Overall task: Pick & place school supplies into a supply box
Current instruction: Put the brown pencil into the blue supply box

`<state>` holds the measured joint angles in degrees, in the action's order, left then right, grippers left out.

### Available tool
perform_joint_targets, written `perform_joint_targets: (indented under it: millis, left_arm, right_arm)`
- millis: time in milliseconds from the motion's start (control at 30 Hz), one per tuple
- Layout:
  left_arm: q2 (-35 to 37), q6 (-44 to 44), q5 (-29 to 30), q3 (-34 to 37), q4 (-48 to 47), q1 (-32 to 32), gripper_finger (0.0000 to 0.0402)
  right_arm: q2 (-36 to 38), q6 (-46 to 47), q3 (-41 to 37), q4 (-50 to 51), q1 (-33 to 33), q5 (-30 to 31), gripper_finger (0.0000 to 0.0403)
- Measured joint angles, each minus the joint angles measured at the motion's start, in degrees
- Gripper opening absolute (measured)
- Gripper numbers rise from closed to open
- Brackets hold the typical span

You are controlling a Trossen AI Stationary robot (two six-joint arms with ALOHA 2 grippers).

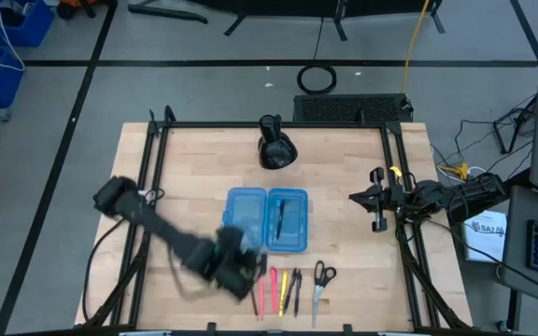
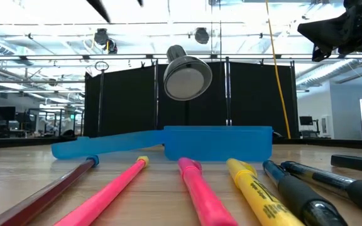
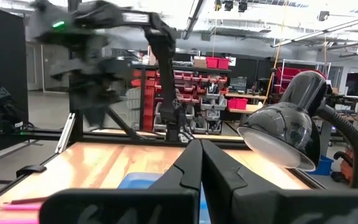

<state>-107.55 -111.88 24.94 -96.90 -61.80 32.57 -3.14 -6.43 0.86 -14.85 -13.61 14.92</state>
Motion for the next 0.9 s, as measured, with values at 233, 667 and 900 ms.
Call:
perform_joint_targets:
  millis: [233, 667, 900]
  left_arm:
    - [-7.25, -17.55, -1.53, 0.04, -1.06, 7.9, 0.0186]
    - [-13.15, -18.9, -6.58, 0.11, -0.7, 5.8, 0.0186]
    - [-13.15, -12.54, -12.6, 0.09, -0.21, 0.47, 0.0186]
  right_arm:
    - [-0.11, -0.01, 0.0, -0.04, 0.0, 0.0, 0.0]
    - [-0.11, -0.01, 0.0, -0.38, 0.0, 0.0, 0.0]
    - [-0.11, -0.03, 0.0, -0.55, 0.01, 0.0, 0.0]
